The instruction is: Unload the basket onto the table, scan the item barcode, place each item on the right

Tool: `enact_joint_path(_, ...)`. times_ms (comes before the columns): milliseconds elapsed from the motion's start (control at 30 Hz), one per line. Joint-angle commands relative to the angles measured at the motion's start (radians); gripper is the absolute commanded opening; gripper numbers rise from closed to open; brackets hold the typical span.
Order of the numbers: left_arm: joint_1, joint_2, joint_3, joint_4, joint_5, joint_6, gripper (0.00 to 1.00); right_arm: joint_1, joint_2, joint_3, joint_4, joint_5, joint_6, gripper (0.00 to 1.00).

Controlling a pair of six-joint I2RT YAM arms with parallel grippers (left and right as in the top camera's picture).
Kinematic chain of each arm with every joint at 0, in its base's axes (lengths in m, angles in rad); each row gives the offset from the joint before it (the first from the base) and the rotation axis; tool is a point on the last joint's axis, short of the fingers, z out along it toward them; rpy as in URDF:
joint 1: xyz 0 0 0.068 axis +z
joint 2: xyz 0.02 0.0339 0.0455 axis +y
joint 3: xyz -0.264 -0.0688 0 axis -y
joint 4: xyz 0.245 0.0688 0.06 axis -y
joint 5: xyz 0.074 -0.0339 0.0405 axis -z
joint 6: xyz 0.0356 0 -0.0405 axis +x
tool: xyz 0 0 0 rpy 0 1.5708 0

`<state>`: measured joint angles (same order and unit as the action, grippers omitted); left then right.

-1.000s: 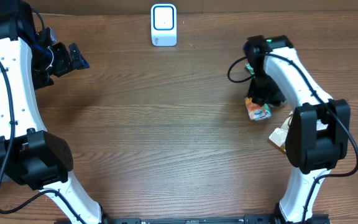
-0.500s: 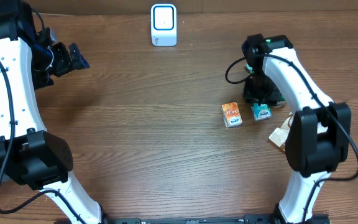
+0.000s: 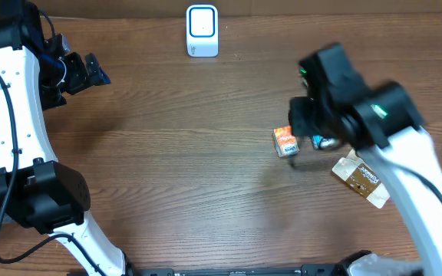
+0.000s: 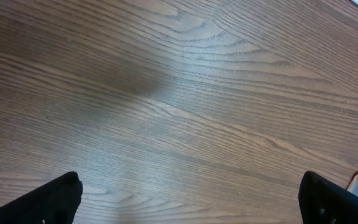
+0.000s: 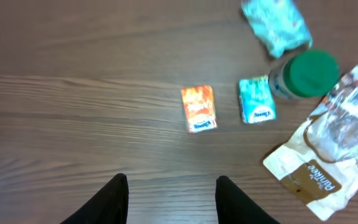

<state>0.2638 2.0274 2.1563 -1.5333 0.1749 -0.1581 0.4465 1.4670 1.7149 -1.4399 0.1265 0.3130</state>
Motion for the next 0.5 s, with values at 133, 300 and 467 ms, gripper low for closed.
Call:
enact_joint_path(133, 0.003, -0.013, 0.014, 0.001, -0.004, -0.006, 0.99, 0.007, -0.247, 0.022, -0.007, -0.001, -0.007, 1.0)
enact_joint_path(300, 0.003, -0.013, 0.014, 0.001, -0.004, -0.006, 1.0, 0.007, -0.314, 0.022, -0.009, -0.001, -0.007, 1.0)
enact_joint_path(467, 0.003, -0.013, 0.014, 0.001, -0.003, -0.006, 0.99, 0.007, -0.319, 0.021, -0.009, -0.001, -0.007, 1.0)
